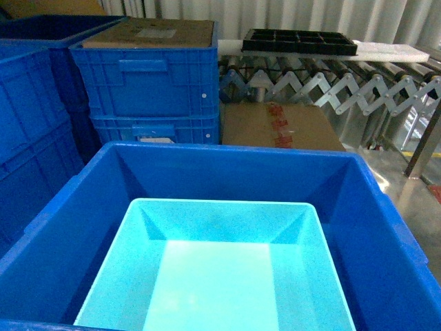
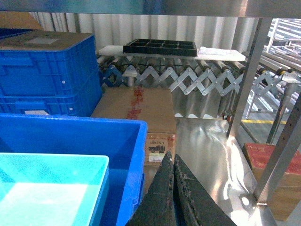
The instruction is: Stack blue boxes stably on right
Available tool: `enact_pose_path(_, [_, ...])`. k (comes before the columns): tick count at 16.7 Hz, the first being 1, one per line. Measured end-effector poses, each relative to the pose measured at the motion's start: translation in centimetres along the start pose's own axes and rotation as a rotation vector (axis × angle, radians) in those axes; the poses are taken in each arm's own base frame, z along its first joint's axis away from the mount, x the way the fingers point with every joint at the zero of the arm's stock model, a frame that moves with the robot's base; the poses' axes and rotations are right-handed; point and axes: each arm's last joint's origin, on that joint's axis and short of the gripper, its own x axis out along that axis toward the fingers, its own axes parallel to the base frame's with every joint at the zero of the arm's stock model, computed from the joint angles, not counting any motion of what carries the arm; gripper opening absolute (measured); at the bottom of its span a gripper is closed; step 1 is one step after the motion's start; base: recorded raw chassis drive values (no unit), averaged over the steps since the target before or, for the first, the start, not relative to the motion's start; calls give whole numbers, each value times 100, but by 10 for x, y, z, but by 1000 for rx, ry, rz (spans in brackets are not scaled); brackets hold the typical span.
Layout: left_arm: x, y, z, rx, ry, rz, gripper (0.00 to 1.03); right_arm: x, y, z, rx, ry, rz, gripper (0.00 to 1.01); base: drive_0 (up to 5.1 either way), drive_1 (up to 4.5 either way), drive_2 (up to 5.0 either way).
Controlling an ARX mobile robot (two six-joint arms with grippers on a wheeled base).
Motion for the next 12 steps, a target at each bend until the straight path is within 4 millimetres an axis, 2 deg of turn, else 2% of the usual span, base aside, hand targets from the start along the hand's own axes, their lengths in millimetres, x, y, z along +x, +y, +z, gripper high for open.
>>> enact_pose_path(3, [-9, 0, -7, 0, 54, 3, 2, -10, 0, -5, 0, 39, 0, 2, 0, 0, 0])
enact_pose_path(6, [-11, 0, 0, 1, -9, -1, 2, -11, 0, 0, 0, -10, 0, 2, 0, 0, 0])
enact_pose_path(9, [-11, 0, -3, 1, 15, 0, 2, -11, 0, -3, -1, 5, 0, 2, 0, 0, 0])
enact_pose_path(10, [-11, 0, -3, 1, 13, 0, 7, -11, 0, -3, -1, 11, 1, 7, 0, 0, 0])
enact_pose_path(12, [-11, 0, -3, 1, 14, 0, 28, -11, 0, -3, -1, 9, 1, 27, 0, 0, 0])
